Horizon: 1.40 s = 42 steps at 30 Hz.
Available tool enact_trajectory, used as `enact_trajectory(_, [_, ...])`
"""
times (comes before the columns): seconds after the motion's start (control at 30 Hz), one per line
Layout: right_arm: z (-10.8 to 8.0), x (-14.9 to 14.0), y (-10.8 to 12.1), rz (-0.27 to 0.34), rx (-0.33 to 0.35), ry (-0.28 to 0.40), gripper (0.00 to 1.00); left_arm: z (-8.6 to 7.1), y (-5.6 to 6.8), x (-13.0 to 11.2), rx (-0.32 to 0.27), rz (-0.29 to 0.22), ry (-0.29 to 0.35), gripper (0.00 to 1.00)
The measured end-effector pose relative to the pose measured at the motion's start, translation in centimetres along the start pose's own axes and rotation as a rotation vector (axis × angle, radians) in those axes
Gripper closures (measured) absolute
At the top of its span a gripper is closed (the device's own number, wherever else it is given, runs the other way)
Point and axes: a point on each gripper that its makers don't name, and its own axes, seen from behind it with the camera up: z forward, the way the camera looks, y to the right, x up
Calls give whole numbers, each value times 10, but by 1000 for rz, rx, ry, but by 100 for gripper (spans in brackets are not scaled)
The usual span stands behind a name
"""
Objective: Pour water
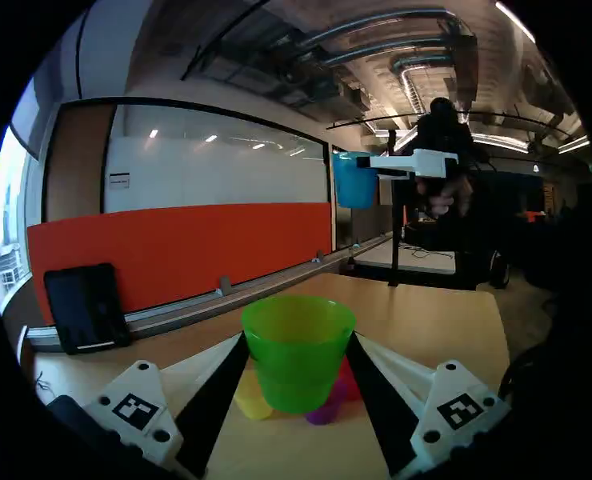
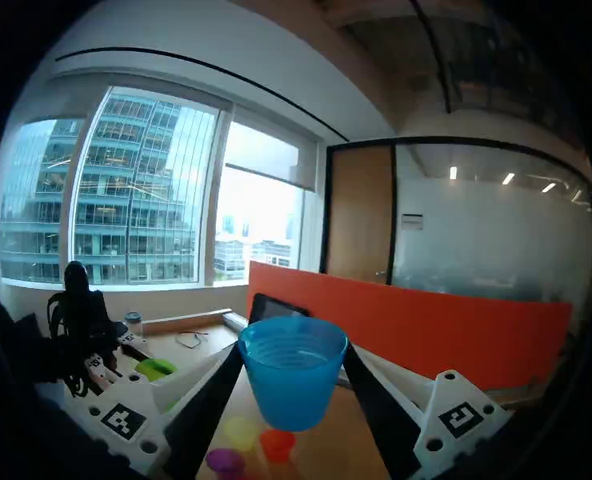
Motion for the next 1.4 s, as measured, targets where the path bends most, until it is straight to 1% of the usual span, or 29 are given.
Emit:
enact_trajectory(0.17, [-13, -1, 8, -8, -27, -2, 8, 0, 0, -2, 2, -2, -5, 16])
enact_trajectory(0.4, [-23, -6, 10, -6, -39, -6, 8, 3, 5, -4, -4, 6, -20, 16])
enact_trajectory(0.57, [-28, -17, 14, -10, -52, -25, 8, 3, 7, -10, -8, 11, -41, 16])
enact_trajectory(0.7, [-33, -28, 16, 0, -55, -44, 7, 3, 9, -17, -11, 11, -65, 16])
enact_trajectory(0.83, [-39, -42, 19, 10, -58, -68, 7, 4, 10, -26, -12, 17, -93, 16])
enact_trajectory(1.0, [-43, -67, 24, 13, -60, -113, 7, 6, 11, -40, -15, 18, -136, 16])
enact_trajectory(1.2, [-47, -98, 23, 16, -45, -169, 8, 8, 15, -57, -25, 23, -189, 15])
enact_trajectory(1.4, [-52, -128, 21, 32, -27, -225, 7, 11, 18, -75, -35, 40, -250, 16])
